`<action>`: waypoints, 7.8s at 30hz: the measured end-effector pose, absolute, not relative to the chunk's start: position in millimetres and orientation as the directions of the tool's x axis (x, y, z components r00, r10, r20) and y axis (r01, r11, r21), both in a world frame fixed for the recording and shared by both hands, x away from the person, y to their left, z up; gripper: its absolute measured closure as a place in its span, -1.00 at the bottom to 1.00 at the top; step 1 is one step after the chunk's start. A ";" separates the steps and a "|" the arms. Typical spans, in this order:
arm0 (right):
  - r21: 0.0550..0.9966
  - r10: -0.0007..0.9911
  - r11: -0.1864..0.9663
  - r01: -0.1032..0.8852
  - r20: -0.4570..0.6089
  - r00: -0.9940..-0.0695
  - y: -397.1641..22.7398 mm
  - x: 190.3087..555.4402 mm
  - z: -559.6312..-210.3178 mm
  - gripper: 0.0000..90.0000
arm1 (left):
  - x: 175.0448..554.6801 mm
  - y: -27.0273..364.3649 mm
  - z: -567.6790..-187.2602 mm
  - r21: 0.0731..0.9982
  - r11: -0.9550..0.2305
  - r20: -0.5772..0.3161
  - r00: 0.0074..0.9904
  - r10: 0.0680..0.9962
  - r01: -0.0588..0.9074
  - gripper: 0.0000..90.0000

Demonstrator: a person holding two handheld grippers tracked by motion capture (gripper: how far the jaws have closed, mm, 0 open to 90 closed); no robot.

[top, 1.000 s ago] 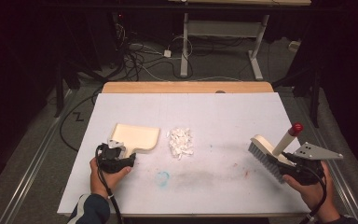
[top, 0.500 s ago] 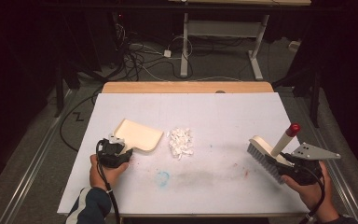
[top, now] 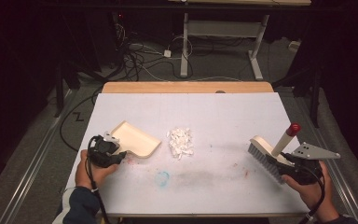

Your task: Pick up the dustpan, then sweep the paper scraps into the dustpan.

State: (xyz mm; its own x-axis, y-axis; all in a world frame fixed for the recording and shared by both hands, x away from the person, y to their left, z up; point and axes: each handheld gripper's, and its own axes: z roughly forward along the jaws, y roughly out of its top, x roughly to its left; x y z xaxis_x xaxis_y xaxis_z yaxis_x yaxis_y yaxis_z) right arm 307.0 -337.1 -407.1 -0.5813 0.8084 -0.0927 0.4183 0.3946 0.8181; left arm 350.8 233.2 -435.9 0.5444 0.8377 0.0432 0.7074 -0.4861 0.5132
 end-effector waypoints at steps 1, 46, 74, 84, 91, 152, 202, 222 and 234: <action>0.819 0.809 0.396 0.415 -0.098 -0.579 -337.2 308.6 -407.0 0.50 | 348.5 233.5 -432.7 0.495 -0.509 0.043 0.565 0.824 0.704 0.41; 0.812 0.718 0.475 0.338 -0.135 -0.683 -124.9 445.6 -433.2 0.50 | 335.9 199.8 -428.6 0.344 -0.746 -0.006 0.796 0.605 0.570 0.40; 0.847 0.754 0.408 0.341 -0.103 -0.648 -149.6 437.4 -429.2 0.50 | 337.3 192.0 -433.1 0.324 -0.750 -0.015 0.796 0.606 0.577 0.40; 0.849 0.757 0.411 0.331 -0.115 -0.644 -173.3 432.7 -418.2 0.50 | 335.2 191.3 -436.1 0.316 -0.740 -0.025 0.786 0.618 0.593 0.40; 0.857 0.787 0.372 0.357 -0.087 -0.611 -190.8 439.2 -419.6 0.50 | 333.5 191.9 -436.1 0.316 -0.742 -0.028 0.788 0.615 0.591 0.40; 0.842 0.767 0.418 0.341 -0.126 -0.629 -176.4 441.5 -406.4 0.50 | 331.9 193.3 -433.4 0.304 -0.747 -0.048 0.793 0.608 0.591 0.40; 0.830 0.637 0.496 0.255 -0.148 -0.757 -109.4 435.3 -441.3 0.50 | 337.7 193.0 -438.7 0.301 -0.733 -0.082 0.782 0.618 0.611 0.40; 0.851 0.532 0.478 0.218 -0.083 -0.842 -81.1 395.6 -441.2 0.50 | 353.2 172.6 -443.1 0.273 -0.732 -0.106 0.775 0.623 0.625 0.40; 0.862 0.493 0.480 0.165 -0.110 -0.863 -65.1 383.3 -427.4 0.50 | 353.2 172.0 -444.8 0.268 -0.738 -0.100 0.780 0.618 0.620 0.40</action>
State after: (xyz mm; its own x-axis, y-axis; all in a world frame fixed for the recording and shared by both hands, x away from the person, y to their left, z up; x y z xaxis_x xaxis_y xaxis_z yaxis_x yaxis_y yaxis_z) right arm 383.3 -65.1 -427.4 -0.8631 0.4930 -0.1097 0.1647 0.4801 0.8616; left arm 353.2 172.0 -444.8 0.7795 0.6184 -0.0997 0.6196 -0.7378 0.2680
